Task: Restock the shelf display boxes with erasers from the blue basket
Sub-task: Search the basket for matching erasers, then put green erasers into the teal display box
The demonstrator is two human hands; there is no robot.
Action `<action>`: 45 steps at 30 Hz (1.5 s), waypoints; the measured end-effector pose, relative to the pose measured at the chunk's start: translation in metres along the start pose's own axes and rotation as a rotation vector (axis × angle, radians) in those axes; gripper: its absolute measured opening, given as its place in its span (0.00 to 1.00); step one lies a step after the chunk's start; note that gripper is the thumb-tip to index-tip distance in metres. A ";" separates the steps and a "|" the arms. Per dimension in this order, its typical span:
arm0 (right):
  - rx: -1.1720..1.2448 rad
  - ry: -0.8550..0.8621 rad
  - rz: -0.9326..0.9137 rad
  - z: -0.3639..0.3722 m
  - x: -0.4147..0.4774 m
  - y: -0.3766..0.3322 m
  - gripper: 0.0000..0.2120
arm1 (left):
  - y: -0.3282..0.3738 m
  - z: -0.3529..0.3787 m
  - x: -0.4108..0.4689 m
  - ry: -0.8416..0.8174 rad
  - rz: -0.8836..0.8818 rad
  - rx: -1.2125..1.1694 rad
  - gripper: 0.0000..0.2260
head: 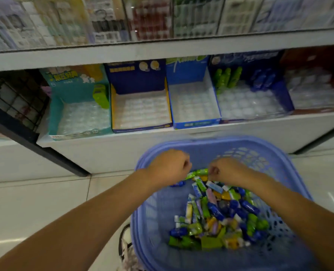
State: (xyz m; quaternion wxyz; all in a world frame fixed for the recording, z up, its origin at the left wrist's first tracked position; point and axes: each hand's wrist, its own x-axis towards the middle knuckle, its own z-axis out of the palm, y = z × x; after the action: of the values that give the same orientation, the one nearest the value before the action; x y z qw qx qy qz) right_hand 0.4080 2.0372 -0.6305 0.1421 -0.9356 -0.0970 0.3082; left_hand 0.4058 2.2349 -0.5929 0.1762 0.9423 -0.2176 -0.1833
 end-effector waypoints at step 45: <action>-0.434 -0.748 -0.032 0.115 -0.025 0.054 0.13 | 0.013 0.019 0.015 -0.752 -0.326 -0.655 0.12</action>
State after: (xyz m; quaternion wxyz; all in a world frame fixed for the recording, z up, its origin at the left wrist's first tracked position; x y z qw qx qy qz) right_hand 0.3237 2.0030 -0.7234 -0.0983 -0.7662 -0.2190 0.5961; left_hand 0.4054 2.2118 -0.6080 0.3404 0.7284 -0.0476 -0.5926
